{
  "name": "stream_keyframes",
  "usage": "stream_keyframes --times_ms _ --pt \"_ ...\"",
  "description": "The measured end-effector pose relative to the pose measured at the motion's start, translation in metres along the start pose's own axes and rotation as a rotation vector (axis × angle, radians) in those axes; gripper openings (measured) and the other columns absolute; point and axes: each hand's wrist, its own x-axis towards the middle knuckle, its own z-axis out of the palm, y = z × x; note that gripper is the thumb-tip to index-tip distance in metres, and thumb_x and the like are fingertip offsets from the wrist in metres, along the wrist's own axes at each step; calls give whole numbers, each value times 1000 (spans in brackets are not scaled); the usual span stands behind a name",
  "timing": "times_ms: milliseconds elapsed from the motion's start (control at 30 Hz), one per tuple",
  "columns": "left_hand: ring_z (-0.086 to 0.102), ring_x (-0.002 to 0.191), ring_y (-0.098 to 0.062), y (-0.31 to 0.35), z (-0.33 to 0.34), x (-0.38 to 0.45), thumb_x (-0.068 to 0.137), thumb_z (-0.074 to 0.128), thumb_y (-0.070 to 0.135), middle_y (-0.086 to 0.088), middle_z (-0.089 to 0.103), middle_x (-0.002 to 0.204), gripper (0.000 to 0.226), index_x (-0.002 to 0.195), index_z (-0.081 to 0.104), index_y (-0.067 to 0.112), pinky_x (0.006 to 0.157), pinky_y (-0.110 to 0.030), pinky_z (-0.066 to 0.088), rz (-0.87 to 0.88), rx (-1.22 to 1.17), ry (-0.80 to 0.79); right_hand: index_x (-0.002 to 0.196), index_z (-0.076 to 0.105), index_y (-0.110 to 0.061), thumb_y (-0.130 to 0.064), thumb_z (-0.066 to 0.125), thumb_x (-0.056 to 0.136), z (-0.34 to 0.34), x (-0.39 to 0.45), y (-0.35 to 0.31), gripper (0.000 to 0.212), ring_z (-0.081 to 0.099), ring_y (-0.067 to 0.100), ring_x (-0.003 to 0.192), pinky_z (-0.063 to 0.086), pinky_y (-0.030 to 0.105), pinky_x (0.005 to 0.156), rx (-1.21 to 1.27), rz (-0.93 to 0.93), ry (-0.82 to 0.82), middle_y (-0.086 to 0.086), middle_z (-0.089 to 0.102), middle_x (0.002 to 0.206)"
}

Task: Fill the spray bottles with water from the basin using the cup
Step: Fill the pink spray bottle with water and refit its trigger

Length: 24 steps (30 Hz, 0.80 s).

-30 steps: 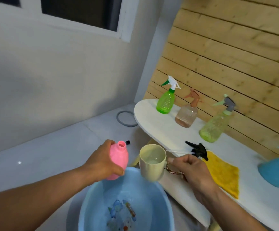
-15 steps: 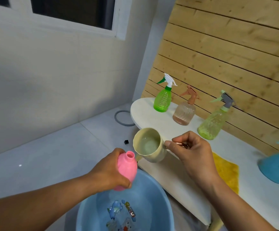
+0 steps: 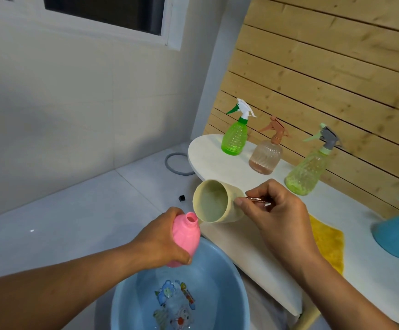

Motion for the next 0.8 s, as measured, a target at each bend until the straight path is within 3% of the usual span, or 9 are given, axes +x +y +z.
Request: stream_keyframes --times_ms 267,467,800 --pt "55 109 -14 0 2 1 58 98 33 18 51 121 93 130 40 42 82 -33 62 10 2 -7 80 67 -30 -30 85 81 -2 -4 0 18 57 5 66 40 17 59 -68 -82 15 -20 64 72" --pt "55 108 -12 -1 2 0 57 98 34 18 52 120 93 129 40 43 82 -34 62 19 13 -2 80 66 -31 -30 85 81 -1 -6 -1 19 62 7 74 47 24 64 -131 -155 36 -18 65 79" --pt "56 110 -14 -1 3 -1 57 99 34 18 52 120 93 129 40 42 81 -32 61 33 22 -8 80 68 -23 -23 85 81 -2 -7 -5 17 59 5 75 39 12 63 -280 -342 82 -15 63 74"
